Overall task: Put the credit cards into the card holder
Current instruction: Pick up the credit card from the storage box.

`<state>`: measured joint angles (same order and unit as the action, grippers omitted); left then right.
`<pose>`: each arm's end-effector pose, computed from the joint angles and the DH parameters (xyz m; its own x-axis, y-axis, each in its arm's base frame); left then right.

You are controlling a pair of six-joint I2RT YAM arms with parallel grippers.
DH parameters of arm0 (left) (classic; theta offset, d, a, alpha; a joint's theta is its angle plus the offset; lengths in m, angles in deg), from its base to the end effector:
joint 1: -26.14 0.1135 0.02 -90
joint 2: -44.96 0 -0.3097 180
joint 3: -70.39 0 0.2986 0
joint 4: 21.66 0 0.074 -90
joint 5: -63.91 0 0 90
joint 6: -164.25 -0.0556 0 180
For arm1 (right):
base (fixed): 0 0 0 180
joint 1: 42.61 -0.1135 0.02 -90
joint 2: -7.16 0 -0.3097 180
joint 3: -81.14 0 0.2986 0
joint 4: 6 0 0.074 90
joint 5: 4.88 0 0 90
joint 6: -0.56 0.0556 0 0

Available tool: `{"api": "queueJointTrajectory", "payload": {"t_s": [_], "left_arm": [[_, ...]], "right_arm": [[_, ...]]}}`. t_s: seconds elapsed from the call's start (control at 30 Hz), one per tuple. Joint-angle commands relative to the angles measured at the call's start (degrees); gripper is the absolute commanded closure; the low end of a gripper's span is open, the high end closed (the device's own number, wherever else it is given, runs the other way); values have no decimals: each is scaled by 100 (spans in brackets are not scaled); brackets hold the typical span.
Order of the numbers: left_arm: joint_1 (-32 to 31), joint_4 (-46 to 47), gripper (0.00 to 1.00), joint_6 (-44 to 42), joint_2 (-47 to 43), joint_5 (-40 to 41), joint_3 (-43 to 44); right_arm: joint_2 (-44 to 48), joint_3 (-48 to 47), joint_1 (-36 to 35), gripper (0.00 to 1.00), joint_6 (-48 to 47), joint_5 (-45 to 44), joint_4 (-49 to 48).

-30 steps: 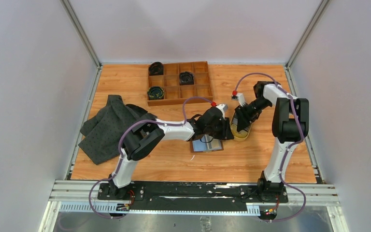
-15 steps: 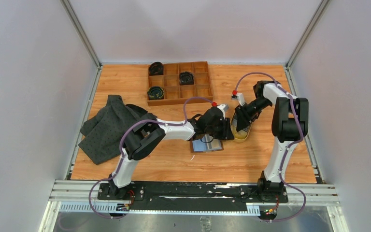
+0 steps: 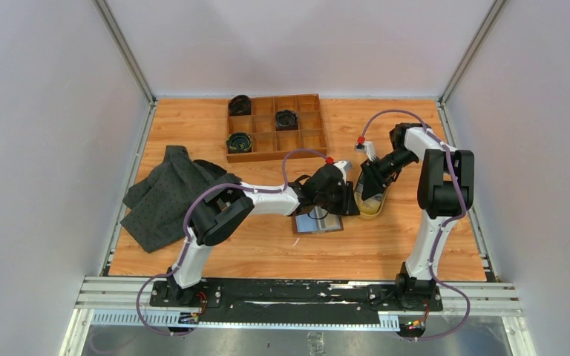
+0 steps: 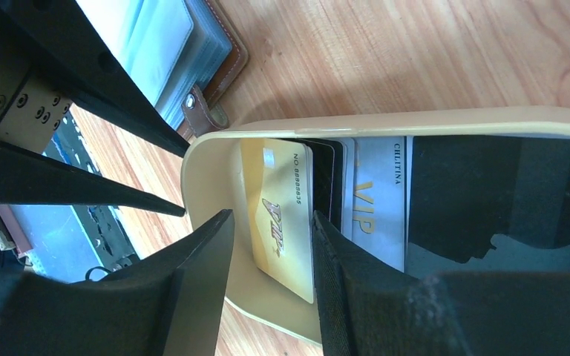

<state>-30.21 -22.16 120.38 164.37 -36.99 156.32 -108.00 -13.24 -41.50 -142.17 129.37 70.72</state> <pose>0.2837 -0.4452 0.1467 -0.8666 0.0243 -0.4985 0.4034 0.6220 -0.6710 0.4167 0.0307 0.1750 -0.6838 -0.5569 -0.4715 -0.7253 0.4479 0.5228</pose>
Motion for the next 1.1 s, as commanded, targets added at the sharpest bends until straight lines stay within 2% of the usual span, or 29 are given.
{"api": "queueJointTrajectory", "payload": {"t_s": [0.0,0.23,0.4,0.6,0.77,1.07], "left_arm": [[46,112,64,-67,99,120,158],[62,112,64,-82,69,128,133],[70,117,64,-95,44,129,116],[72,112,63,-128,-25,130,90],[98,113,62,-210,-196,108,56],[218,113,58,-604,-1050,-34,-182]], "right_arm": [[24,39,-77,54,-67,497,867],[2,31,-82,57,-178,655,1073],[67,150,-70,62,4,400,840],[254,330,-63,82,534,-222,165],[471,334,-45,99,599,-324,-42],[1293,440,199,100,302,-102,-298]]}}
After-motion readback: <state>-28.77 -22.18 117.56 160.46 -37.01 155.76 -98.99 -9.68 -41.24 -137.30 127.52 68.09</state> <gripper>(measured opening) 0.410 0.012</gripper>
